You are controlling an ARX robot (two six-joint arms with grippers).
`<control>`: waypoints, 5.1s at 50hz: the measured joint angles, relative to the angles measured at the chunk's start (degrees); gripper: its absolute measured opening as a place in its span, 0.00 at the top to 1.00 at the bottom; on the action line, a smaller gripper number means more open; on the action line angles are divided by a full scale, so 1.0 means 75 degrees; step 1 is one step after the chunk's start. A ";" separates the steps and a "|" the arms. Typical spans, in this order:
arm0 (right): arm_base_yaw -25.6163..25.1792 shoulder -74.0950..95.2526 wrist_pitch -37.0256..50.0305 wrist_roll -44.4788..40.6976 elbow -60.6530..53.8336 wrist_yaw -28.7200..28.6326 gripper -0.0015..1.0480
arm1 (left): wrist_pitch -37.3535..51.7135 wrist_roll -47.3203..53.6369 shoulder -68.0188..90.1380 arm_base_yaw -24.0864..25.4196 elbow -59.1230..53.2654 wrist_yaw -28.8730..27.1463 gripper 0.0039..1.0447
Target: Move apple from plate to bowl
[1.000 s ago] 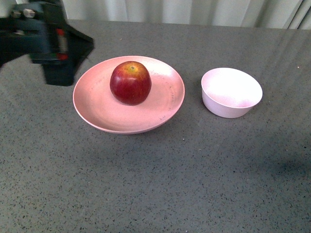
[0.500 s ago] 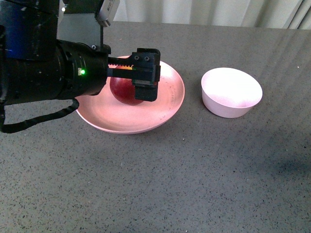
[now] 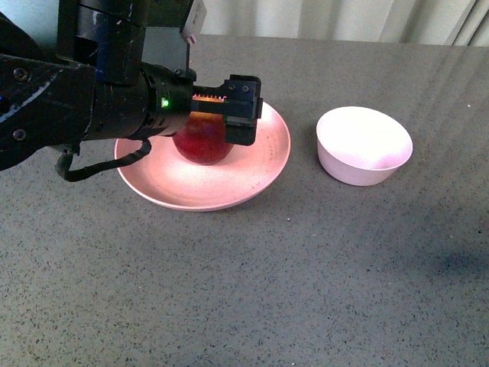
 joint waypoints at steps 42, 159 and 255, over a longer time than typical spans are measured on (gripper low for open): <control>0.0000 0.0000 0.0000 0.0000 0.0000 0.0000 0.09 | -0.0230 0.0087 0.0618 -0.0064 0.0516 -0.0463 0.24; 0.0000 0.0000 0.0000 0.0000 0.0000 0.0000 0.09 | -0.1157 -0.0697 0.0210 -0.1469 0.1778 -0.0271 0.08; 0.0000 -0.0003 0.0000 0.0000 0.0000 0.0000 0.09 | -0.0956 0.1122 -1.2339 0.3421 -0.7239 -0.0178 0.99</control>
